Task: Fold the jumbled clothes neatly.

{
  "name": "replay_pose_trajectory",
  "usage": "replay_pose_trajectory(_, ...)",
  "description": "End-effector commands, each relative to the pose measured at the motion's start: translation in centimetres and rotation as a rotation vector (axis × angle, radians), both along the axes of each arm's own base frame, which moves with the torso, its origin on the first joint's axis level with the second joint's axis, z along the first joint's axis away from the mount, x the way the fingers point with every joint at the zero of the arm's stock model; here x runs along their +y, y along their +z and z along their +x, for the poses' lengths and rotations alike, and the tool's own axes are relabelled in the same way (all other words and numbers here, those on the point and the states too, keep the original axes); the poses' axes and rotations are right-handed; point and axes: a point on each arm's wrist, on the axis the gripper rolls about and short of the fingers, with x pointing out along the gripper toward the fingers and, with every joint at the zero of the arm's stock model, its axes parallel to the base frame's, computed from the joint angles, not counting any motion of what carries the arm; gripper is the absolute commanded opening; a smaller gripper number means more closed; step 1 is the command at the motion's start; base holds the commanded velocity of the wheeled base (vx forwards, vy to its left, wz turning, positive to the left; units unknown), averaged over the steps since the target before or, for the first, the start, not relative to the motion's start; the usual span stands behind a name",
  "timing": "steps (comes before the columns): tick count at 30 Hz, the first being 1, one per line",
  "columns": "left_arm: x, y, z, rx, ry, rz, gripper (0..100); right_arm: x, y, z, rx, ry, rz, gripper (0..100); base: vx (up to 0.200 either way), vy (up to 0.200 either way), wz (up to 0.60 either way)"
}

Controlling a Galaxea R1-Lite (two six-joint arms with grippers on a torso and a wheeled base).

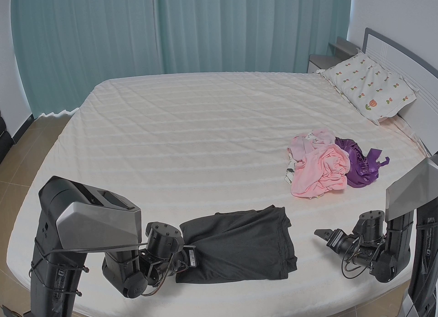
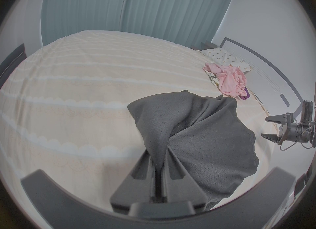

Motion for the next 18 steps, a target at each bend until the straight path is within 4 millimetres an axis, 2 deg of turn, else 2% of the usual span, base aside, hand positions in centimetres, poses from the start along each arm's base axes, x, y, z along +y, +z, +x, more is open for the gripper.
replay_pose_trajectory(1, -0.1, 0.3, 0.0, -0.007, 0.002, -0.003, 0, 0.0, 0.1, 0.1, -0.014, -0.001, 0.003, 100, 0.000, 0.000, 0.00)
replay_pose_trajectory(18, 1.6, 0.1, -0.4, 0.027, 0.045, 0.013, 0, 0.1, -0.1, 0.1, -0.008, 0.002, 0.002, 100, 0.000, 0.200, 0.00)
